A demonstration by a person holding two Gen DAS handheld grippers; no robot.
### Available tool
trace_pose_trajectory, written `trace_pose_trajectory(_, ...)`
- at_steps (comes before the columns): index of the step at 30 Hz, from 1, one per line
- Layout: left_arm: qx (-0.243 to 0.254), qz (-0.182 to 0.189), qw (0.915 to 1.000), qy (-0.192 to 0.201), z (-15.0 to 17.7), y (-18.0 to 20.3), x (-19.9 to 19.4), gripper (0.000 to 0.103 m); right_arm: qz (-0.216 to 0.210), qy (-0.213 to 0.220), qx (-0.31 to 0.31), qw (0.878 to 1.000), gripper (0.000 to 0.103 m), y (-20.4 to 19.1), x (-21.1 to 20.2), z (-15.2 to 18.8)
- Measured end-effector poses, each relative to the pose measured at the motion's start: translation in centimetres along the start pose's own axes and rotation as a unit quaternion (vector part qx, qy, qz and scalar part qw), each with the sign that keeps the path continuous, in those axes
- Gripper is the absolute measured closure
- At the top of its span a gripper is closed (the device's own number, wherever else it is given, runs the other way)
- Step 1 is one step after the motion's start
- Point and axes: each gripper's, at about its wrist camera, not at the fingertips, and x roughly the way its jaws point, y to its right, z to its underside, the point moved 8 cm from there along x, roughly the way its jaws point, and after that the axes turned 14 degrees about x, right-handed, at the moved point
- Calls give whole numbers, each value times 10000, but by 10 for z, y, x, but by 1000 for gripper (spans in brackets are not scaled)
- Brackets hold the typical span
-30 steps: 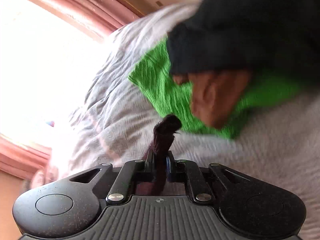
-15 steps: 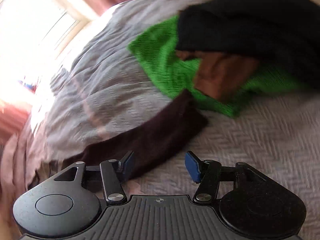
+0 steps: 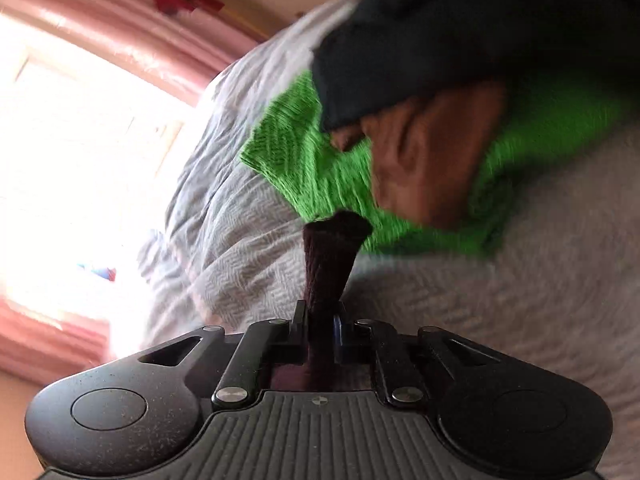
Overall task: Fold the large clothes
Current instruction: 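Grasp the other maroon sleeve cuff with the right gripper and pull it straight, then release the sleeve and lift both tools back above the flat sweater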
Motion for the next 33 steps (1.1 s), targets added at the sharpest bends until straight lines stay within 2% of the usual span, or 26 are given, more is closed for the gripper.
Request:
trace_pose_trajectory(1,17,-26,10000,16,-1,1,0,68,631,38,-441,9970,95,1,-3,-6)
trace_pose_trajectory(2,38,-47,10000,18,-1,0,0,68,1379,-5,-843,9869,94,5,-2,-11)
trace_pose_trajectory(3,33,-72,10000,6,0,-1,0,68,2047,52,-1182,9717,94,10,-3,-17)
trace_pose_trajectory(4,-5,-99,10000,-12,0,-3,0,68,2424,172,-1469,9588,93,11,-6,-22)
trace_pose_trajectory(5,-53,-105,9999,-21,2,-5,1,68,2585,312,-1737,9497,91,8,-11,-25)
trace_pose_trajectory(6,-115,-112,9999,-27,2,-6,2,68,2517,452,-1869,9485,91,1,-16,-25)
trace_pose_trajectory(7,-159,-118,9998,-25,3,-7,2,68,2191,514,-1995,9537,91,-11,-18,-15)
trace_pose_trajectory(9,-180,-115,9998,2,6,-8,2,68,1339,318,-2377,9615,91,-36,-16,14)
trace_pose_trajectory(10,-162,-114,9998,14,7,-10,2,68,982,93,-2676,9585,91,-50,-6,34)
trace_pose_trajectory(12,-103,-140,9998,30,10,-10,0,68,609,-373,-3345,9397,91,-68,15,75)
trace_pose_trajectory(13,-65,-161,9998,47,12,-11,-2,67,628,-514,-3659,9271,90,-67,26,90)
trace_pose_trajectory(14,-36,-183,9998,67,14,-13,-4,67,1030,-521,-3951,9114,90,-57,38,98)
trace_pose_trajectory(15,-12,-203,9998,82,16,-16,-6,67,1727,-388,-4083,8955,90,-42,47,96)
trace_pose_trajectory(16,24,-253,9996,82,20,-19,-9,66,2185,-205,-3945,8923,90,-31,48,88)
trace_pose_trajectory(18,100,-418,9991,35,28,-31,-16,66,2516,273,-3408,9054,90,-25,24,69)
trace_pose_trajectory(19,131,-482,9987,26,33,-38,-19,65,2502,392,-3324,9085,90,-27,12,70)
trace_pose_trajectory(20,157,-550,9984,22,38,-46,-22,65,2243,286,-3413,9123,90,-37,4,81)
trace_pose_trajectory(22,248,-689,9973,-3,47,-60,-25,65,1358,-164,-3826,9137,90,-67,-9,126)
trace_pose_trajectory(23,298,-723,9969,21,50,-66,-26,65,852,-460,-4076,9080,90,-83,-14,160)
trace_pose_trajectory(26,481,-700,9963,142,57,-77,-22,65,-370,-1477,-4443,8828,90,-112,-32,275)
trace_pose_trajectory(28,699,-586,9957,177,66,-83,-18,65,-807,-2068,-4515,8642,90,-113,-44,341)
trace_pose_trajectory(29,833,-517,9950,192,72,-84,-17,65,-793,-2312,-4604,8534,90,-105,-54,375)
trace_pose_trajectory(31,1244,-421,9912,177,86,-87,-16,65,-197,-2671,-4875,8311,90,-75,-74,430)
trace_pose_trajectory(32,1438,-375,9887,185,95,-89,-19,65,152,-2742,-4997,8215,90,-54,-80,445)
trace_pose_trajectory(33,1570,-298,9870,160,105,-93,-22,65,335,-2636,-5147,8152,89,-38,-90,452)
